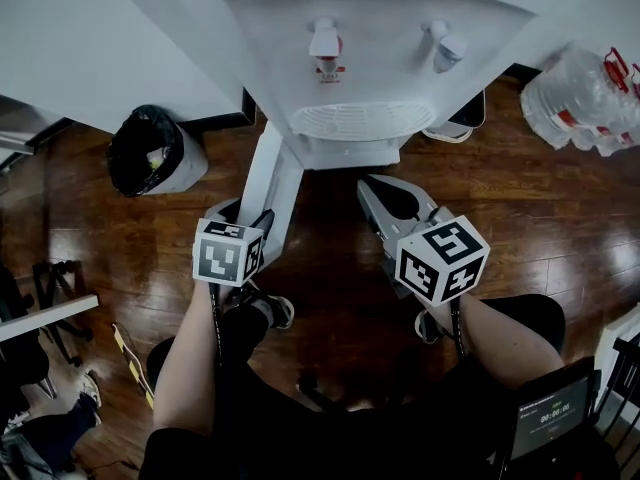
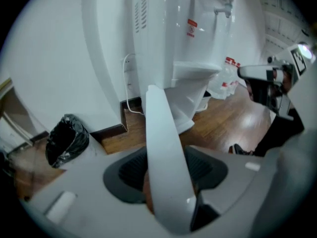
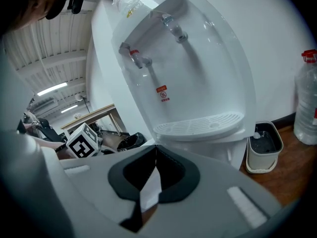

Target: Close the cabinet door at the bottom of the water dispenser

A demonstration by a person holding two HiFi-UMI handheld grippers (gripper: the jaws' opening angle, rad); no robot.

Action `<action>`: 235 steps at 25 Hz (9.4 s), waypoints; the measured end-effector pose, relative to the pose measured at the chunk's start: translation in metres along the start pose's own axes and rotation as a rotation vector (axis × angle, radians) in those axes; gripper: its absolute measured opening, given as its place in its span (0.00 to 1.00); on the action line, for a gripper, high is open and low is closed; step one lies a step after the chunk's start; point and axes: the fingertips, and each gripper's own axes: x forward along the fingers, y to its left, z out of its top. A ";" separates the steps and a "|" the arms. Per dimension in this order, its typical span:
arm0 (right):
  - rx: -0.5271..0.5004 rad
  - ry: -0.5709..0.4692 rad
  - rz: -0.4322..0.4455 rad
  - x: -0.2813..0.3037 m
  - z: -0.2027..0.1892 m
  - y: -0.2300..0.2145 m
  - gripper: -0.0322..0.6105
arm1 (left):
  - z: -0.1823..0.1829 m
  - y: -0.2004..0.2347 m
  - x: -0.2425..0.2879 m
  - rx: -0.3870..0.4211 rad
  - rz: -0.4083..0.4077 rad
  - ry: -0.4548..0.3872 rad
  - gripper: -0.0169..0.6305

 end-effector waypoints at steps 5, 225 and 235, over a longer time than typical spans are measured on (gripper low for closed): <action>0.011 0.026 0.024 -0.010 -0.008 0.009 0.06 | 0.003 -0.013 0.003 -0.182 0.000 -0.086 0.41; 0.039 -0.125 -0.374 -0.224 -0.111 0.071 0.21 | -0.052 -0.272 -0.154 -0.006 -0.183 -0.699 0.27; -0.169 -0.254 -0.339 -0.244 -0.099 0.114 0.06 | -0.065 -0.267 -0.180 0.103 -0.059 -0.826 0.27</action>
